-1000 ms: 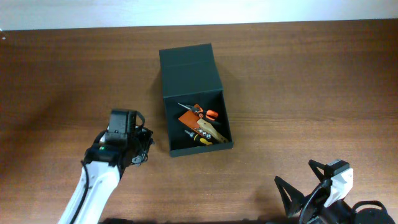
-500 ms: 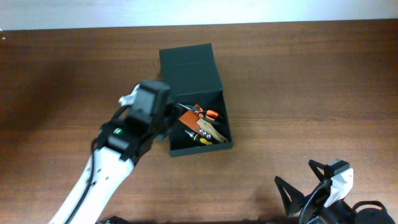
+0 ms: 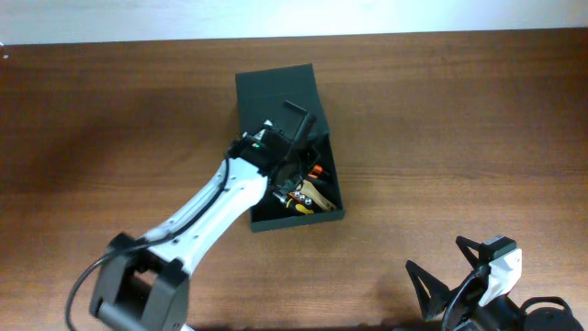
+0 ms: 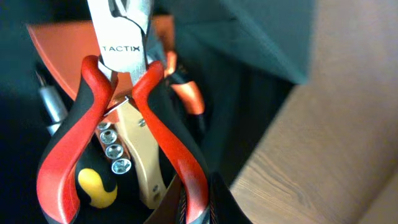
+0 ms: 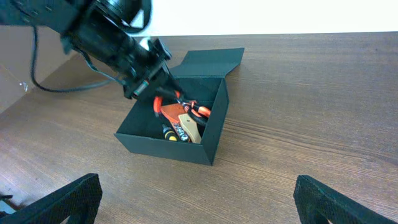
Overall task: Pack container
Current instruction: 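Carry the red pliers into the box and release them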
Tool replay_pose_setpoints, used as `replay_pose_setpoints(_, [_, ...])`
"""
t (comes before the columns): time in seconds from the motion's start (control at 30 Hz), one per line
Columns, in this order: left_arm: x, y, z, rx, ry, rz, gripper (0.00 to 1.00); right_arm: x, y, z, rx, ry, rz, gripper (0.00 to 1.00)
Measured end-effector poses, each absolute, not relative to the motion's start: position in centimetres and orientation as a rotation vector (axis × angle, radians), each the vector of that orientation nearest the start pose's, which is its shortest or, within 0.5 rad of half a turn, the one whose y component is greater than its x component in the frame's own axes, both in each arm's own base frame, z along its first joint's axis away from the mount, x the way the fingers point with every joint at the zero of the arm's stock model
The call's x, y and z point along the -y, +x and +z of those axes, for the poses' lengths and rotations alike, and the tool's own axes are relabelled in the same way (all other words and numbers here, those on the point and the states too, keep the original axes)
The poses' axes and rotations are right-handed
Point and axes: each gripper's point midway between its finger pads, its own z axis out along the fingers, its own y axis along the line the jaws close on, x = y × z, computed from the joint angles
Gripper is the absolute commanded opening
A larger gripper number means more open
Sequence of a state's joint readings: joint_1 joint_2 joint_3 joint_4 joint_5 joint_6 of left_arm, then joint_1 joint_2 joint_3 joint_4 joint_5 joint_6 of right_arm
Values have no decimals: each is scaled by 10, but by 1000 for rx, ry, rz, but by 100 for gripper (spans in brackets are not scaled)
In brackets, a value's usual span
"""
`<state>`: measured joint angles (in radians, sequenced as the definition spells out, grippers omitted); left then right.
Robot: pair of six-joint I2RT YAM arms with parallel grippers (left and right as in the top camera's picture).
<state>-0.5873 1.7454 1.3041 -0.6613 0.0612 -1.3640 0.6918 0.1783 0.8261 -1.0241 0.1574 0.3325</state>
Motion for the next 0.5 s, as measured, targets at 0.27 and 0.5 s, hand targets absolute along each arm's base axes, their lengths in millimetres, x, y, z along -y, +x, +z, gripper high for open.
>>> replay_pose_setpoints(0.27, [248, 342, 78, -2688, -1204, -574, 2, -72, 130, 266, -1963, -249, 523, 99])
replay_pose_setpoints(0.5, [239, 329, 66, -2729, -1272, -481, 2, -72, 130, 266, -1963, -249, 523, 99])
